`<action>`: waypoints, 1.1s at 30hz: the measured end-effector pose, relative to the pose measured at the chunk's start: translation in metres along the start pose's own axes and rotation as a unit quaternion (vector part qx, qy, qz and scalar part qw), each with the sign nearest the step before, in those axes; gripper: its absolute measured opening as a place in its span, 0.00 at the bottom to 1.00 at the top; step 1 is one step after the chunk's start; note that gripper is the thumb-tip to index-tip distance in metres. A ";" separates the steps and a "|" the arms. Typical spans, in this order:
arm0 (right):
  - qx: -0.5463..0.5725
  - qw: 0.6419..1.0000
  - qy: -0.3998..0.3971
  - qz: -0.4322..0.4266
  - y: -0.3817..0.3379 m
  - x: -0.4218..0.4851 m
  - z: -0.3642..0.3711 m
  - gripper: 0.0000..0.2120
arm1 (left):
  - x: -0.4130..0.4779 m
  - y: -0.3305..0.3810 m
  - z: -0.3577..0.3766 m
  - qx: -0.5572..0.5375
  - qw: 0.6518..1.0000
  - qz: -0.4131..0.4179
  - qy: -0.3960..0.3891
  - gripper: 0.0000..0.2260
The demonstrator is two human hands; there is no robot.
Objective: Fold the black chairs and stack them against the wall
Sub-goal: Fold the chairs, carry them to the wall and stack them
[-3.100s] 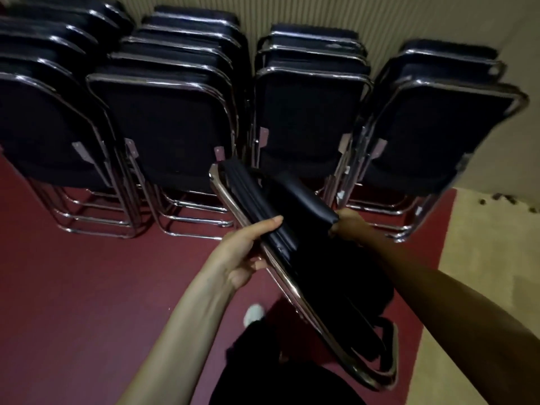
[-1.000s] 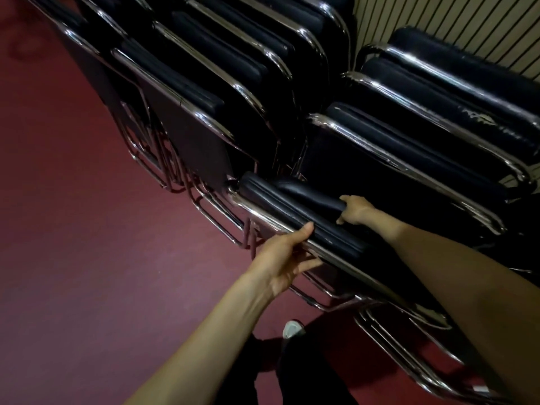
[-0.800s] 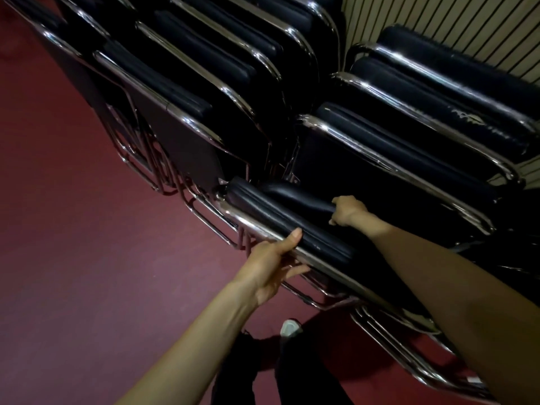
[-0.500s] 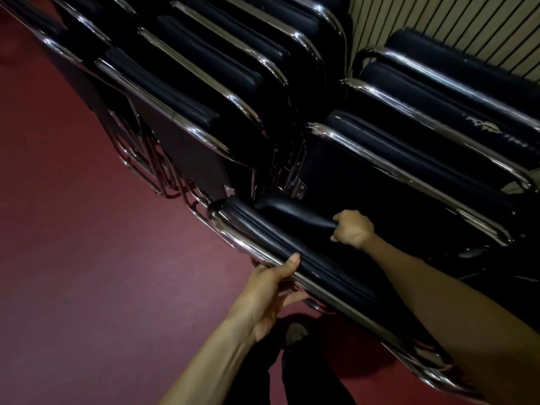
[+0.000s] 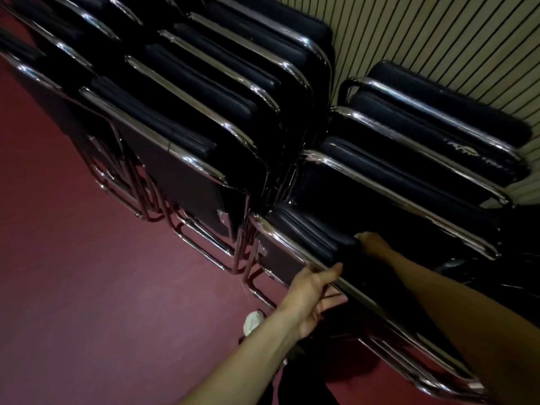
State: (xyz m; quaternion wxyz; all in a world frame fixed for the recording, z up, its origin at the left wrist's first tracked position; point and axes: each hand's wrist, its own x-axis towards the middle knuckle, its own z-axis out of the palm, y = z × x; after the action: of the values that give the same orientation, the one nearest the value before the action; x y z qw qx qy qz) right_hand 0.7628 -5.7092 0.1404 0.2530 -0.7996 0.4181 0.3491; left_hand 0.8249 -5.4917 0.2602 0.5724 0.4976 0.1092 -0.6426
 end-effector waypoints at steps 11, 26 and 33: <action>0.182 0.980 -0.006 -0.083 -0.038 -0.067 -0.059 0.16 | 0.021 0.020 0.003 -0.001 1.000 0.001 0.011 0.17; -0.052 0.926 0.356 -0.117 0.031 -0.133 0.014 0.44 | 0.063 0.033 0.022 0.087 0.995 0.054 0.013 0.14; -0.054 0.910 0.407 -0.056 0.017 -0.132 0.018 0.35 | 0.061 0.037 0.036 0.078 0.995 0.051 0.043 0.12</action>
State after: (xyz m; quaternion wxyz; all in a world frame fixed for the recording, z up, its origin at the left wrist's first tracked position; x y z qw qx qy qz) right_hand 0.6890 -5.6405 0.2291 0.0368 -0.9068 0.4200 0.0009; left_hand 0.8467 -5.5673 0.2463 0.5586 0.5732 0.0578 -0.5967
